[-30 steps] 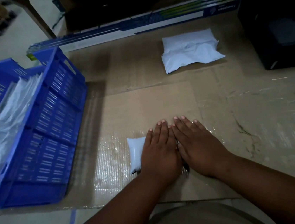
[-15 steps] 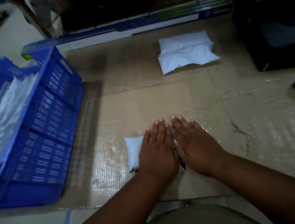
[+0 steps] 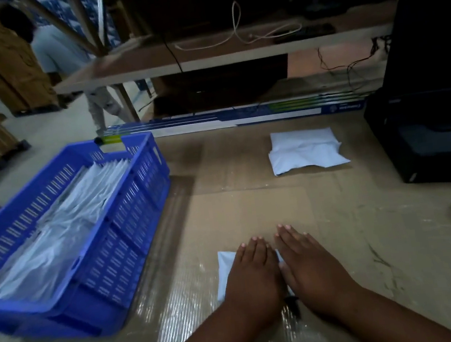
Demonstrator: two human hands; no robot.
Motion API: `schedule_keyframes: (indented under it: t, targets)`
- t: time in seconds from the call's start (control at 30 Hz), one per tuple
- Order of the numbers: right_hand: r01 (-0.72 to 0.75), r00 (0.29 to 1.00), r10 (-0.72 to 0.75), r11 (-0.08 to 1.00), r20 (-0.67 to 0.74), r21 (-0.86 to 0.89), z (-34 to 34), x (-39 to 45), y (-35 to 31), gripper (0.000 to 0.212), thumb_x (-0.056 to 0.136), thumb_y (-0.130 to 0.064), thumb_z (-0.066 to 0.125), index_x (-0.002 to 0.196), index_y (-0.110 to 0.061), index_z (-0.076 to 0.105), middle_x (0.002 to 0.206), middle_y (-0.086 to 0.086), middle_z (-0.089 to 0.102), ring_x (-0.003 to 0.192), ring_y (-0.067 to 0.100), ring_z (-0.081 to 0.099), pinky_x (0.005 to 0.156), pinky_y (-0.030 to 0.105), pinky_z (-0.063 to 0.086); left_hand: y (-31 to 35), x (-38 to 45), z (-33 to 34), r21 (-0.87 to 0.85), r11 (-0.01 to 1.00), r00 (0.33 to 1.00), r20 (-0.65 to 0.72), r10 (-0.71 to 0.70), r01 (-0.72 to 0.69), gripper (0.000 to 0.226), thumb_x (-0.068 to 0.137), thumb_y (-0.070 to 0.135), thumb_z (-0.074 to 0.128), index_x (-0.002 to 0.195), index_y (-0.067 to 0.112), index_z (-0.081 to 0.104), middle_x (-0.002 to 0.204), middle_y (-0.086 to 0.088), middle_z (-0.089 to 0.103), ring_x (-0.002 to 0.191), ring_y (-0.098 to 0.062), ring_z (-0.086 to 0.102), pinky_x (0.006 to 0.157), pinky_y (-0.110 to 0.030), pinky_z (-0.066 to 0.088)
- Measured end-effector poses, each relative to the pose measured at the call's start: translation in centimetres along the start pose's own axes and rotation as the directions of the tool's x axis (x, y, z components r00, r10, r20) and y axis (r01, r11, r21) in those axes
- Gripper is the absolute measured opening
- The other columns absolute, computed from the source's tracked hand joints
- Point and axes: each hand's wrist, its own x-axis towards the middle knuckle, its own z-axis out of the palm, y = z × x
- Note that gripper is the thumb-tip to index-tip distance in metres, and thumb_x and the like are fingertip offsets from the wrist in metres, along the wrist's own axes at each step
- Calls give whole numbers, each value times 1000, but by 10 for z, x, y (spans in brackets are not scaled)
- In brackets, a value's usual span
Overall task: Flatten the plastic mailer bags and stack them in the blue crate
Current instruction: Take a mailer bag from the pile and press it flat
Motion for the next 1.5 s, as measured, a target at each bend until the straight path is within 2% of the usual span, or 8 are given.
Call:
schedule_keyframes:
  t: [0.17, 0.27, 0.47, 0.73, 1.03, 1.17, 1.33, 1.5]
  targets:
    - [82, 995, -82, 997, 52, 16, 27, 5, -14, 56, 99, -36, 42, 151, -16, 53, 158, 6, 51, 147, 24, 48, 121, 47, 28, -15, -11, 9, 34, 999, 999, -34, -3, 4, 66, 89, 40, 47, 140, 1, 63, 145, -22, 61, 136, -39, 57, 115, -56, 44]
    - [59, 994, -57, 998, 97, -12, 31, 4, -12, 58, 100, -39, 41, 153, -17, 52, 161, 6, 48, 151, 24, 41, 119, 53, 34, -18, -14, 16, 17, 1000, 999, -51, 12, -11, 63, 94, 39, 44, 141, 2, 62, 147, -21, 59, 136, -39, 57, 114, -56, 44]
    - [39, 992, -35, 999, 120, -31, 32, 0, -14, 63, 102, -42, 38, 159, -15, 44, 169, 7, 34, 159, 24, 25, 126, 54, 22, -24, -17, 28, -17, 999, 991, -131, 28, -31, 61, 100, 34, 47, 152, 2, 50, 158, -20, 48, 148, -37, 44, 120, -56, 36]
    - [39, 991, -33, 998, 127, -45, 28, 0, -16, 65, 101, -42, 38, 160, -14, 40, 171, 9, 31, 159, 26, 25, 125, 59, 22, -24, -23, 34, -97, 995, 983, -185, 2, -20, 63, 103, 32, 42, 159, 3, 40, 169, -17, 31, 160, -31, 21, 124, -63, 22]
    - [-3, 989, 1, 1000, 150, 10, 23, 2, -15, 65, 105, -48, 33, 165, -23, 30, 174, 4, 21, 161, 25, 19, 125, 61, 21, -34, -22, 37, -189, 982, 996, -78, -40, 25, 65, 109, 42, 33, 161, 3, 33, 171, -17, 25, 161, -31, 18, 124, -59, 25]
    - [2, 981, 0, 1000, 192, -10, 22, 5, -12, 63, 106, -51, 32, 164, -26, 34, 173, 3, 26, 160, 25, 24, 122, 64, 24, -33, -22, 35, -143, 989, 997, -64, -50, 41, 65, 111, 45, 26, 160, 5, 39, 169, -15, 30, 159, -29, 24, 123, -56, 29]
    - [-22, 983, 27, 999, 182, -28, 12, 20, 4, 66, 108, -60, 18, 155, -24, 49, 167, 8, 39, 155, 28, 35, 119, 68, 29, -42, -19, 19, -30, 983, 982, -56, -181, 179, 73, 105, 57, 37, 158, 7, 41, 169, -16, 30, 158, -34, 26, 122, -56, 17]
    - [172, 976, -170, 985, 136, -4, 4, -5, -11, 67, 105, -65, 31, 165, -36, 27, 176, 1, 14, 162, 27, 13, 124, 69, 14, -45, -68, 7, -46, 988, 987, -55, -148, 146, 86, 104, 69, 35, 167, 12, 21, 175, -13, 10, 163, -30, 6, 128, -56, 16]
